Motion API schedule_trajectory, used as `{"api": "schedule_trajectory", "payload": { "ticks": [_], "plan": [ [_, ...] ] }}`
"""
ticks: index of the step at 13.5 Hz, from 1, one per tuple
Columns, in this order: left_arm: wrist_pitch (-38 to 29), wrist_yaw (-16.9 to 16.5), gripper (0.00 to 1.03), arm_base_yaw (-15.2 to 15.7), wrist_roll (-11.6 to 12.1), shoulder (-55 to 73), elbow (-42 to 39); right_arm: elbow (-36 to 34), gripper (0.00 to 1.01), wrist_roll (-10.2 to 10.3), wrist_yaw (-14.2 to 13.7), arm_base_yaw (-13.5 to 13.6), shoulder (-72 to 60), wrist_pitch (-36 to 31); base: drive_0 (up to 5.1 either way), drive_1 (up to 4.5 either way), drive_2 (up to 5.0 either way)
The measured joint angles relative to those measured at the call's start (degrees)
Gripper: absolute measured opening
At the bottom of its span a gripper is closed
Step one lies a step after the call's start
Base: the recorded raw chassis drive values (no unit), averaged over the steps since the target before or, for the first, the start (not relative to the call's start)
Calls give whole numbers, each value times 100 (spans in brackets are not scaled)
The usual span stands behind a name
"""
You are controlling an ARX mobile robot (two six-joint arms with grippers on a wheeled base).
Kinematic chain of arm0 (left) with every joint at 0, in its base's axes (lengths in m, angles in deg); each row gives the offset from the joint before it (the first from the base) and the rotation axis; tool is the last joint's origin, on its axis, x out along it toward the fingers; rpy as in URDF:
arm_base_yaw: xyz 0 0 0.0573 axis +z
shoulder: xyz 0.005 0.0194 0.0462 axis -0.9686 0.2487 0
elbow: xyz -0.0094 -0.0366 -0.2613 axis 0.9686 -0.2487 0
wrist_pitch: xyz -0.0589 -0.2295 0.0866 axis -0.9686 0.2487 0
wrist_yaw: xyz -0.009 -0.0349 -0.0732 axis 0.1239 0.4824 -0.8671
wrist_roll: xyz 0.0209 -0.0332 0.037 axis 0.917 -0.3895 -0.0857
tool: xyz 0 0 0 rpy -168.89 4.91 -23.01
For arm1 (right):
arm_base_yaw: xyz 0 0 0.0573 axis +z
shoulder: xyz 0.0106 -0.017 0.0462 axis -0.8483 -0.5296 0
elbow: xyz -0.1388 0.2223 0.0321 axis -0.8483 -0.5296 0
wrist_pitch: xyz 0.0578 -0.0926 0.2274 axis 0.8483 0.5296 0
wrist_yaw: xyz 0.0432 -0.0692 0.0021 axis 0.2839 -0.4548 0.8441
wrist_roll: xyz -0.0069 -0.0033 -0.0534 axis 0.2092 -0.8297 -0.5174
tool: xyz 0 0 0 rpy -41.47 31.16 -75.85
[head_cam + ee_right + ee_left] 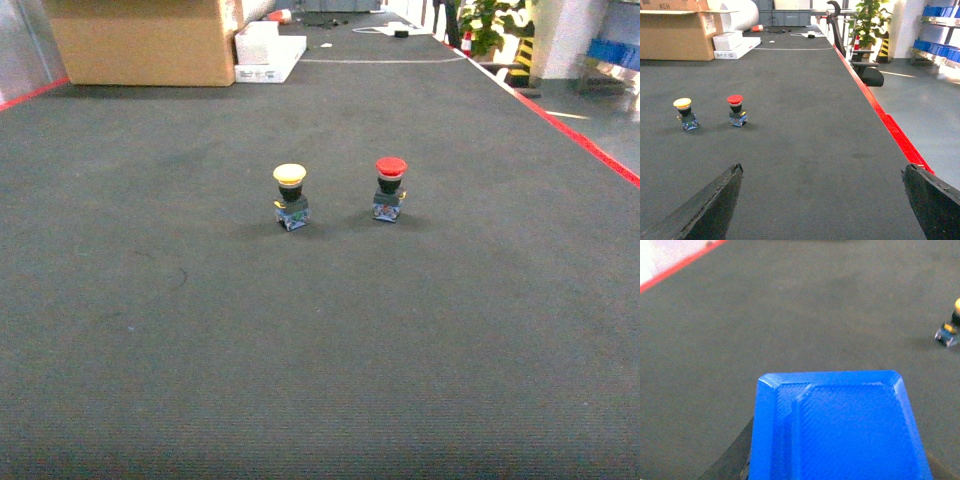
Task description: Pick blue part to blue bin on bottom shelf
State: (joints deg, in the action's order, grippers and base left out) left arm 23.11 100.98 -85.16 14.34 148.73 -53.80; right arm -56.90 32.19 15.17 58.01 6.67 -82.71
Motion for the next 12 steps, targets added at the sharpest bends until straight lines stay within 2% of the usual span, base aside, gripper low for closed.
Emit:
{"api": "schedule_trajectory", "payload": {
  "ticks": [3,4,6,7,12],
  "plan": [
    [2199,577,43,-658,2,-3154,-17,0,98,0,0,0,0,0,0,0,0],
    [2802,785,43,-835,7,-3838,-13,0,98,0,0,0,0,0,0,0,0],
    [4039,1392,43,-1438,0,-5152,114,0,98,-2,0,0,0,-2,0,0,0],
    [4162,1410,43,-1567,-4,-5423,195,0,98,0,0,0,0,0,0,0,0],
    [4210,1462,43,-1532,-4,-5346,247,0,98,0,0,0,0,0,0,0,0]
  ]
}}
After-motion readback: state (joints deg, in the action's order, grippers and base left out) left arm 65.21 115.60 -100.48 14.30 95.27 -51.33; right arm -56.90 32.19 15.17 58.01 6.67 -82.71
